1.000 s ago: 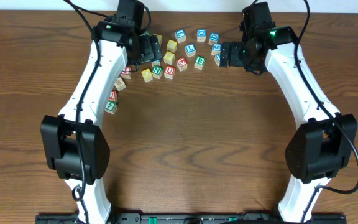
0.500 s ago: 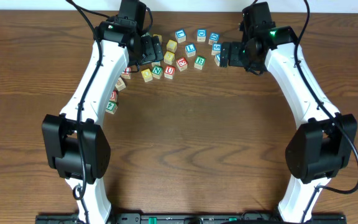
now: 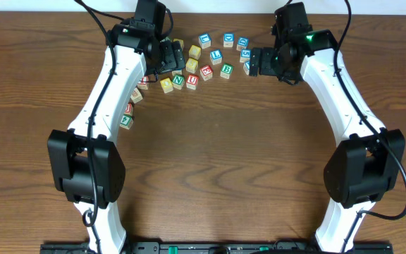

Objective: Spell out NEURIPS

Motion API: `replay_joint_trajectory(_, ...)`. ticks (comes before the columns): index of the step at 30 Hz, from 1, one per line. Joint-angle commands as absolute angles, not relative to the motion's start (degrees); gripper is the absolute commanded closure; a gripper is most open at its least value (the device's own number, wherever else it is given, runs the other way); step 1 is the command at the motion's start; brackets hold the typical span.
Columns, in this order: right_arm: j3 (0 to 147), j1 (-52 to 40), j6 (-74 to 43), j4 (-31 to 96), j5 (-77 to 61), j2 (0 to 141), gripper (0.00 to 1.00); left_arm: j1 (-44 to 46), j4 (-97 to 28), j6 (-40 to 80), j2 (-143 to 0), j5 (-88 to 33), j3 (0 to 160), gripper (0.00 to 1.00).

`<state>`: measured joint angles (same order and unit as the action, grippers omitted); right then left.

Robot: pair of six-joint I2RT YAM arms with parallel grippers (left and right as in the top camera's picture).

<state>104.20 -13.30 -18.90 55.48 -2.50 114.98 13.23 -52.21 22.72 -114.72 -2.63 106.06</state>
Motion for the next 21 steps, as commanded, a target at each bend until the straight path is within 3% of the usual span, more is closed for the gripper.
replay_joint_trajectory(1, 105.23, -13.23, -19.29, 55.59, -1.65, 115.44, 0.01, 13.32, -52.34, 23.24, -115.66, -1.67, 107.0, 0.05)
replay_joint_trajectory(21, 105.23, -13.21, -19.27, 55.59, -1.63, 115.44, 0.01, 13.32, -51.48, 23.24, -115.74, -1.65, 106.94, 0.05)
